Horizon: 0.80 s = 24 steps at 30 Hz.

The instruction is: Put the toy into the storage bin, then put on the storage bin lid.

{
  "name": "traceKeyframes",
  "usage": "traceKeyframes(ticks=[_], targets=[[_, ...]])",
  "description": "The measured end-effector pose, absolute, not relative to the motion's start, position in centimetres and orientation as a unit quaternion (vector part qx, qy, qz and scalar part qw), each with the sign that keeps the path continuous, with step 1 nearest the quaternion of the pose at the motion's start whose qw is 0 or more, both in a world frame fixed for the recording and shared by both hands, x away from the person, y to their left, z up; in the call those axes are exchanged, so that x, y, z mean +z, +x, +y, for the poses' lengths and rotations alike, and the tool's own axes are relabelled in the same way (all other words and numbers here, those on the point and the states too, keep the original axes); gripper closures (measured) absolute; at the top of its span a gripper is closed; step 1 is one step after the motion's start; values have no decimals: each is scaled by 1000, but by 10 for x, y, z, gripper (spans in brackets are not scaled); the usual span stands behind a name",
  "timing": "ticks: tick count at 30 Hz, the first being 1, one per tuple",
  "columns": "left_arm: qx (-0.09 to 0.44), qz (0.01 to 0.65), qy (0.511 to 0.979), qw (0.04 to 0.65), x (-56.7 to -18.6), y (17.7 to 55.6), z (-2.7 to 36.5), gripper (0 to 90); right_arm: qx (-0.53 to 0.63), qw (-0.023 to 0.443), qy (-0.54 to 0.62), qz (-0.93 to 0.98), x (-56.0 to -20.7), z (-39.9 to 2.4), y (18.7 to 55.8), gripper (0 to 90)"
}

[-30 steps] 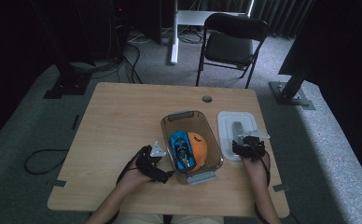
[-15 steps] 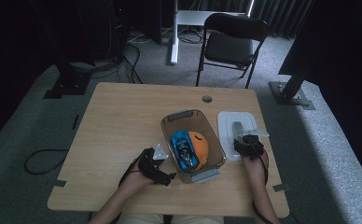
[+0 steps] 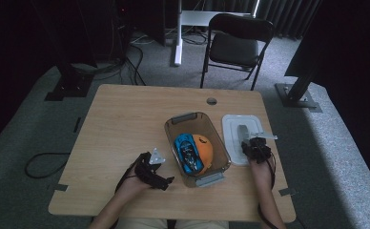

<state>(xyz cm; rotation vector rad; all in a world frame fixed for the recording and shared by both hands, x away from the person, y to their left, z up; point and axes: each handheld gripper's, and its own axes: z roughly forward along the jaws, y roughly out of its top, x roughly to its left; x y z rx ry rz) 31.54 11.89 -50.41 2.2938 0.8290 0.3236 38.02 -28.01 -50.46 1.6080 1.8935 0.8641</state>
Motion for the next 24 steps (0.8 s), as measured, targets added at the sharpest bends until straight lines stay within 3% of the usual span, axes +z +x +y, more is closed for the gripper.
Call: traceKeyframes(ticks=[9, 24], targets=[[128, 326, 876, 332, -504, 315, 130, 3, 338, 263, 592, 683, -481, -285, 368, 676], [136, 330, 877, 321, -507, 316, 133, 3, 400, 306, 550, 666, -411, -274, 331, 676]])
